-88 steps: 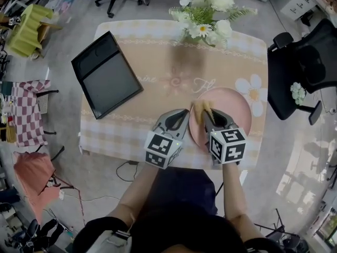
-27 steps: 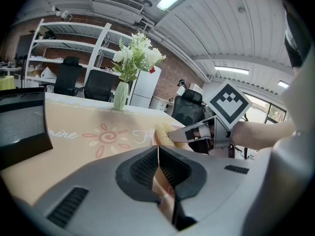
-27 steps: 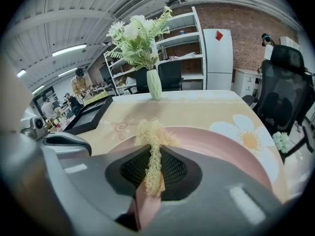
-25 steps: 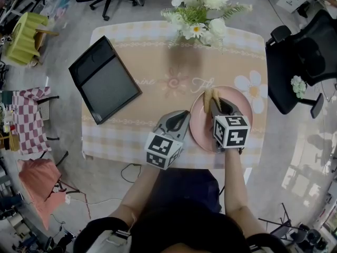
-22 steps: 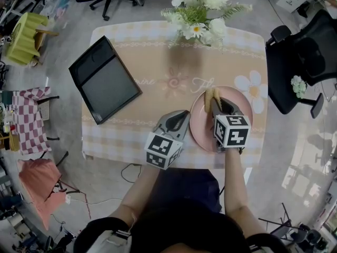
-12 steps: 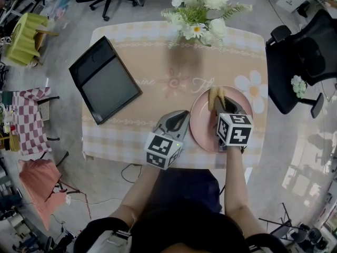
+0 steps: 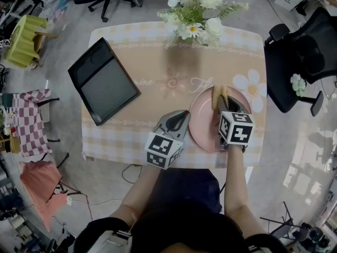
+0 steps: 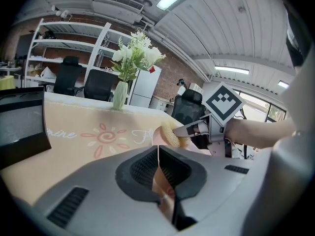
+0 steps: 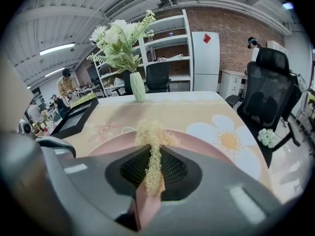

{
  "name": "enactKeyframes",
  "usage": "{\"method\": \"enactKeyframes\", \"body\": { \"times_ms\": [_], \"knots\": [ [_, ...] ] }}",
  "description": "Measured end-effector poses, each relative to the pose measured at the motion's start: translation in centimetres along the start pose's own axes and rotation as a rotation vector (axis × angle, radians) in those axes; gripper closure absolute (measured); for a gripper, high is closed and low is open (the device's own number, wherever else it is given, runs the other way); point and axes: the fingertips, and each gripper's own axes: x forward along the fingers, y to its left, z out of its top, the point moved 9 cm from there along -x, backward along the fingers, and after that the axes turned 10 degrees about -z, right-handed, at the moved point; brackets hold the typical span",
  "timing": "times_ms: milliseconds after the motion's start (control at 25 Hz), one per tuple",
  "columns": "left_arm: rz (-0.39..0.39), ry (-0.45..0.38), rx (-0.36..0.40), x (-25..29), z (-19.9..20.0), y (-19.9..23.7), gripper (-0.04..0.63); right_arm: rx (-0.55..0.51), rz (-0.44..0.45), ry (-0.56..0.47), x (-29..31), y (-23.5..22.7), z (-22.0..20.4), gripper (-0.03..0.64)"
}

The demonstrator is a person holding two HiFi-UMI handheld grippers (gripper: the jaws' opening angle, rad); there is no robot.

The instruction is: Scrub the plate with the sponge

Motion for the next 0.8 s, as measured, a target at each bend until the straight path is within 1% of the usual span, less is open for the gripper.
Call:
{"method": "enactKeyframes", "body": {
  "times_ms": [800],
  "knots": [
    [-0.005, 0.008, 0.01, 0.5, -0.1, -0.7, 0.58, 0.054, -0.11, -0.004, -0.8, -2.6, -0.7, 0.565]
  ]
}}
